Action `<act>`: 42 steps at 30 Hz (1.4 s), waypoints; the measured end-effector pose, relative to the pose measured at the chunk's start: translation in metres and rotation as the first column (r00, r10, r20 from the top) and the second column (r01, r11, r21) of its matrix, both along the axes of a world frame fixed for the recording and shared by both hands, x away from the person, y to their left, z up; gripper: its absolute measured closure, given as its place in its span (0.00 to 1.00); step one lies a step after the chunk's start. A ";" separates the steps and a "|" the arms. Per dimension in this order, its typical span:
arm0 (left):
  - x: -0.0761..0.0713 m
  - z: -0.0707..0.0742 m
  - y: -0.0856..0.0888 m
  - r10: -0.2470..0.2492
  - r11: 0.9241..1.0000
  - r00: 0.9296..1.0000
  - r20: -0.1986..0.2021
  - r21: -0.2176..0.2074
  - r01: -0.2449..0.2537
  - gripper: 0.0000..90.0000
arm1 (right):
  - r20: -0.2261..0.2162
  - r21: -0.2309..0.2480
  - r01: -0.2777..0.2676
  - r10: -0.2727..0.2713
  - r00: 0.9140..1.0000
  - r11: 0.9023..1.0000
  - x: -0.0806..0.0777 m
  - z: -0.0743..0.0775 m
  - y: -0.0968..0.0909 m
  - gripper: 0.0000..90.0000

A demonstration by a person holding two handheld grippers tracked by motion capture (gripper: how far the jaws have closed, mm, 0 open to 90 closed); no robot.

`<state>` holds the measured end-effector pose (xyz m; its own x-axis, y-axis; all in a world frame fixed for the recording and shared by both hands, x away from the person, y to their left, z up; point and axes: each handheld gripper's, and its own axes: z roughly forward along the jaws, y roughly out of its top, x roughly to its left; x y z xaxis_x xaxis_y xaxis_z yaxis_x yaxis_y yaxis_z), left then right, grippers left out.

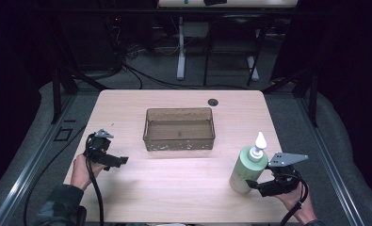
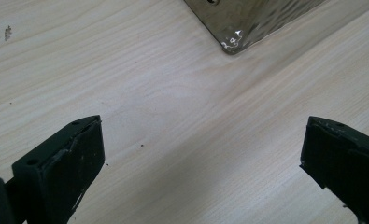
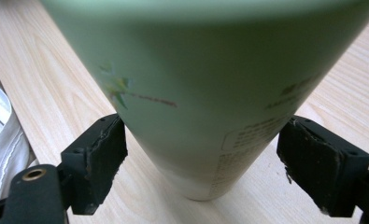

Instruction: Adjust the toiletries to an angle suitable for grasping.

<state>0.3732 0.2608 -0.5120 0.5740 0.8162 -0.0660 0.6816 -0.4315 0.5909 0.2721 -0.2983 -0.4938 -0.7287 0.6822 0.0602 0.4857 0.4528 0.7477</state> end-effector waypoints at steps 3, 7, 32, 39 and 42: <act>0.000 0.000 0.000 -0.001 1.000 1.000 0.000 0.001 0.001 0.00 | 0.006 -0.004 -0.004 0.004 1.000 1.000 0.002 0.000 0.003 0.18; 0.000 0.000 0.000 0.001 1.000 1.000 -0.001 0.002 -0.001 0.00 | 0.012 0.000 -0.006 0.006 1.000 1.000 0.004 -0.001 0.006 0.18; 0.000 0.000 -0.001 -0.001 1.000 1.000 -0.003 0.005 0.001 0.00 | 0.036 -0.040 -0.045 0.046 0.998 0.998 0.021 -0.006 0.041 0.21; 0.000 0.000 0.000 0.000 1.000 1.000 -0.002 0.003 0.000 0.00 | 0.041 -0.043 -0.061 0.063 0.997 0.997 0.025 -0.006 0.051 0.23; 0.000 0.000 0.000 0.001 1.000 1.000 -0.002 0.002 -0.001 0.00 | 0.045 -0.042 -0.067 0.069 0.997 0.997 0.026 -0.005 0.055 0.25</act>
<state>0.3735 0.2606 -0.5119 0.5729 0.8170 -0.0655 0.6835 -0.4321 0.5883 0.2985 -0.2436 -0.4987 -0.7747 0.6323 -0.0013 0.4183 0.5140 0.7489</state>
